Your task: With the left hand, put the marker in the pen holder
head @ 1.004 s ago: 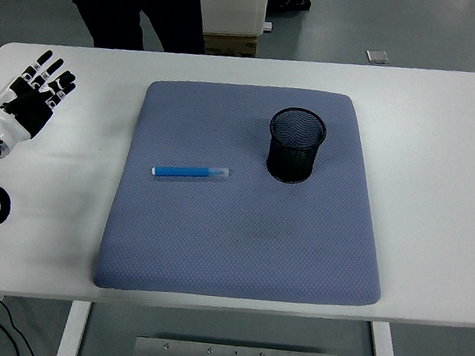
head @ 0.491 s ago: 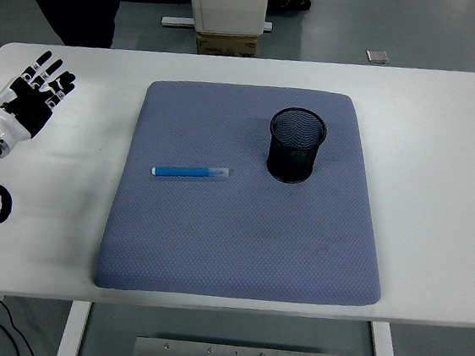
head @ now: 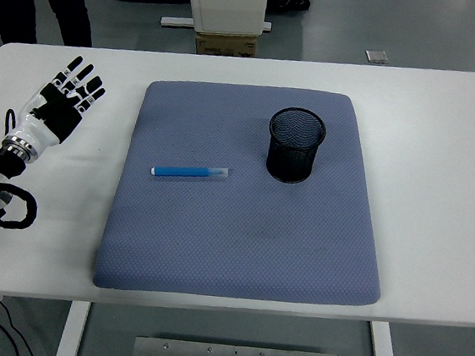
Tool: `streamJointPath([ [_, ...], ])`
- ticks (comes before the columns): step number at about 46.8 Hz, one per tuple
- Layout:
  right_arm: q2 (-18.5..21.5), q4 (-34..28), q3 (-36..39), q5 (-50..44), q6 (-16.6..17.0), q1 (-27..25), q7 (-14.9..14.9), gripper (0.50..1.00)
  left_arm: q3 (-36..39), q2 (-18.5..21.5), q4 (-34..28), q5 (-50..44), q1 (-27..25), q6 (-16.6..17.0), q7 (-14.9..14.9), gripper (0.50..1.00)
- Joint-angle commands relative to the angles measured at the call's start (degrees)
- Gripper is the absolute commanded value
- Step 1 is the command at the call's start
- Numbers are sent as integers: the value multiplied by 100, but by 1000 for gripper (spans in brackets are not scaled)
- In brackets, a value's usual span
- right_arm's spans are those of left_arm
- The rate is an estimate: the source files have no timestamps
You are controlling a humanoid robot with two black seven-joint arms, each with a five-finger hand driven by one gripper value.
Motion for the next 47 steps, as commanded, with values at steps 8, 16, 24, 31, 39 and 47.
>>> streamJointPath([
  [8,0,0,0,4,-1,-1,0,1000,298,254,-8,305,-216,5,1,1000],
  [16,0,0,0,4,-1,-1,0,1000,1168,412,-35,508,-734,137,-8,1000],
  [24,0,0,0,4,-1,-1,0,1000,2644,685,-649,517,-1604,514,-271,1000],
  [31,0,0,0,-5,-1,-1,0,1000,3988,720,-1001,622,-2351,840,-728,1000],
  [39,0,0,0,4,-1,-1,0,1000,5588,571,-1239,684,-3160,1104,-940,1000],
  [47,0,0,0,4,-1,-1,0,1000,6275,448,-1370,684,-3617,972,-957,1000],
])
